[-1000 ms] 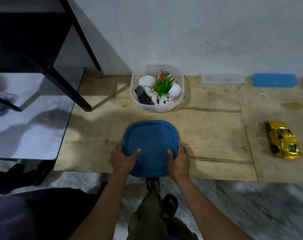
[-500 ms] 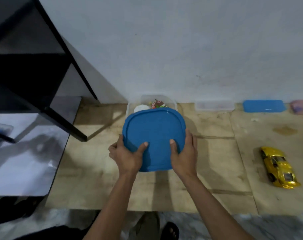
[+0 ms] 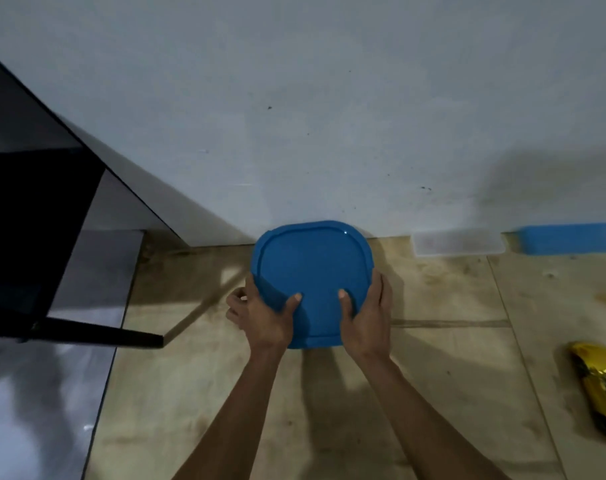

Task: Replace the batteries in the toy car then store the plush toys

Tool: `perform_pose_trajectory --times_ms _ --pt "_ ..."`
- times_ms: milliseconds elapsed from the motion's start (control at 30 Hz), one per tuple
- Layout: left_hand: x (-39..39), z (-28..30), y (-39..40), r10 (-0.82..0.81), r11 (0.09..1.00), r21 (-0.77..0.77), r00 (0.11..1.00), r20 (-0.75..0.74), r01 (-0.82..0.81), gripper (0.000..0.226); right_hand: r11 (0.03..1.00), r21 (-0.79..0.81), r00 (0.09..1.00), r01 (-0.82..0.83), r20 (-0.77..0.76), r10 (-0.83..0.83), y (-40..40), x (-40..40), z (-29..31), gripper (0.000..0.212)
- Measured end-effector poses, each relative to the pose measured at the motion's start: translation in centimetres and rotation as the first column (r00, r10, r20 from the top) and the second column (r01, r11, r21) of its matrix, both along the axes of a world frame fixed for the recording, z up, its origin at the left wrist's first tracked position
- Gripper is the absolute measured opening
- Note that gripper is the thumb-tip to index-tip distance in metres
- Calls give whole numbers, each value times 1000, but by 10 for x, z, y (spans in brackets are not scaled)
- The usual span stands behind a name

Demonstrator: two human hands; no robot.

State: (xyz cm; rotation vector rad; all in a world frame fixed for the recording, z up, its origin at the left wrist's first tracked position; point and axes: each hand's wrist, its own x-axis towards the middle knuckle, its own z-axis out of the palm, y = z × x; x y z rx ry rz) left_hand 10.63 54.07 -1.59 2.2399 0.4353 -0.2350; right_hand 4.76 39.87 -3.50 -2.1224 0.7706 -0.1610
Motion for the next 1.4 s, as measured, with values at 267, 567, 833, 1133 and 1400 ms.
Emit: perform_pose_trajectory --times_ms 267,567,833,1133,1400 --pt "26 -5 3 -214 973 97 977 18 211 112 971 -189 985 -149 -115 128 -13 22 4 81" --pt "60 -3 4 -513 825 230 855 -78 516 116 910 -334 965 -246 -175 197 -30 50 -8 81" --pt "60 -5 4 -528 802 257 841 -119 540 115 926 -297 966 -233 -179 185 -30 49 -10 81" --pt "57 10 -8 -457 807 322 869 -187 494 114 927 -201 923 -317 -291 253 -36 48 9 79" --pt "11 45 -60 -455 842 312 890 -30 441 92 984 -68 984 -163 -79 158 -66 9 62 69"
